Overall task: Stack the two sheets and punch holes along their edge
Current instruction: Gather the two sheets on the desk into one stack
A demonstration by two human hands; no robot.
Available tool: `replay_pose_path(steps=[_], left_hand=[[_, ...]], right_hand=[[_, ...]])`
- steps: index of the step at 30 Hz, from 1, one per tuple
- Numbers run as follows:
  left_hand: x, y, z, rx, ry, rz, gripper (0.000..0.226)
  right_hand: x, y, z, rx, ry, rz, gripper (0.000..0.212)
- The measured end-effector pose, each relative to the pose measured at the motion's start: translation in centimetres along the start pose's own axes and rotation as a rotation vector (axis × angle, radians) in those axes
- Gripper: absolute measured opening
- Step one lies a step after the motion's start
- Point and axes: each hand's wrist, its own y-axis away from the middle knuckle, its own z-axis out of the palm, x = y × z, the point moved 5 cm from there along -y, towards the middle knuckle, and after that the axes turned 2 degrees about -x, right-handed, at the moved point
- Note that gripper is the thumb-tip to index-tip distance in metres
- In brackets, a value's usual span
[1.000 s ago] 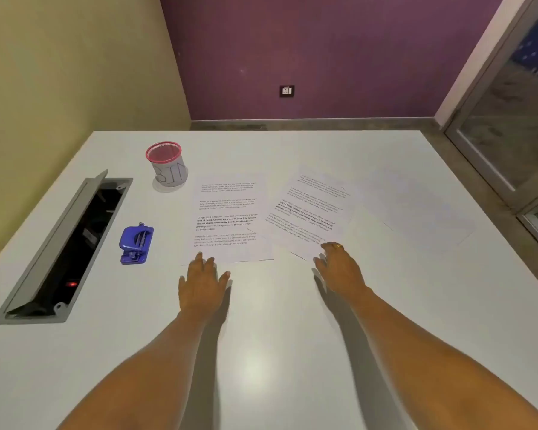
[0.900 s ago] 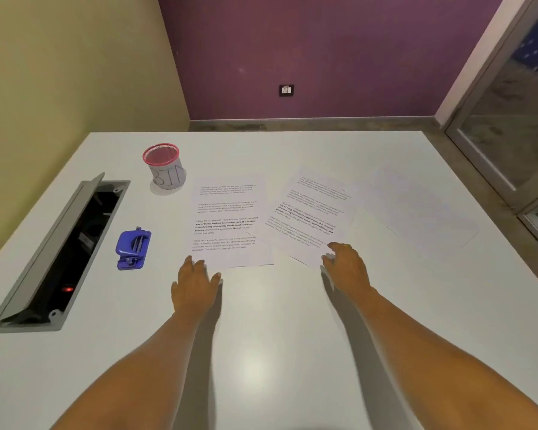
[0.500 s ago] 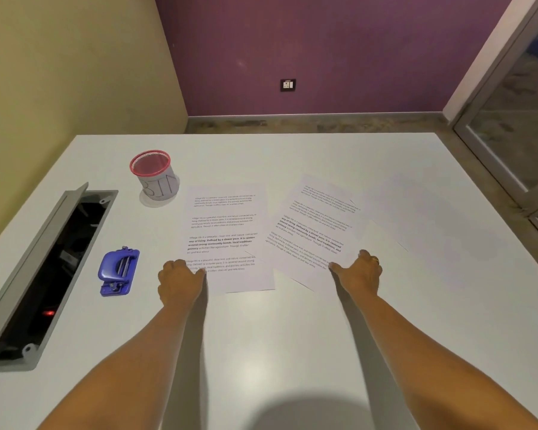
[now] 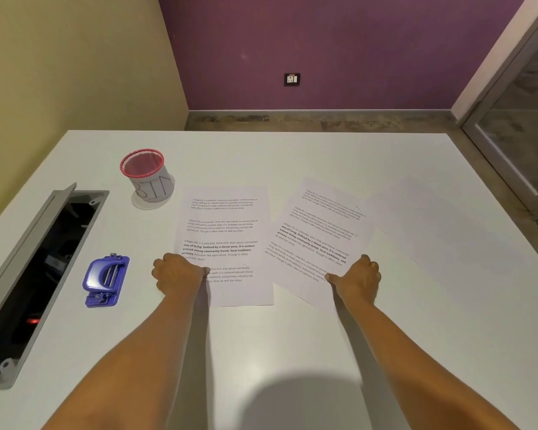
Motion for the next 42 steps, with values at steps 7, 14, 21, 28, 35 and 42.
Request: replay_pose_path(steps=[7,14,21,28,35,42], left_hand=[[0.2,-0.5,0.3,-0.071,0.051,-0.033,0.071],[0.2,-1.1,0.3,-0.091,0.024,0.002,0.059],[-0.1,0.4,-0.2,0.008,0.053,0.051,0.066],[-3.2,1.1,-1.0,0.032,0.286,0.107,0.037],[-6.1,1.6,-2.3,-0.017,0.395,0.111,0.027],[-7.1,3.1,-1.3,-0.256,0.55,0.056,0.029]], right_hand=[[0.1,-0.7,-0.2,-0.088,-0.022,0.046,0.075],[0.6,-1.0,0.3,-0.169,-0.144,0.097,0.063],[0.7,-0.4,0.1,-0.174,-0.097,0.104,0.068],[0.4,0.8,0.0,-0.174,-0.122,0.098,0.055],[-0.1,3.0,-0.7,-0.201,-0.195,0.005,0.035],[-2.8,4.5,-4.9,-0.072,-0.158,-0.23,0.037]])
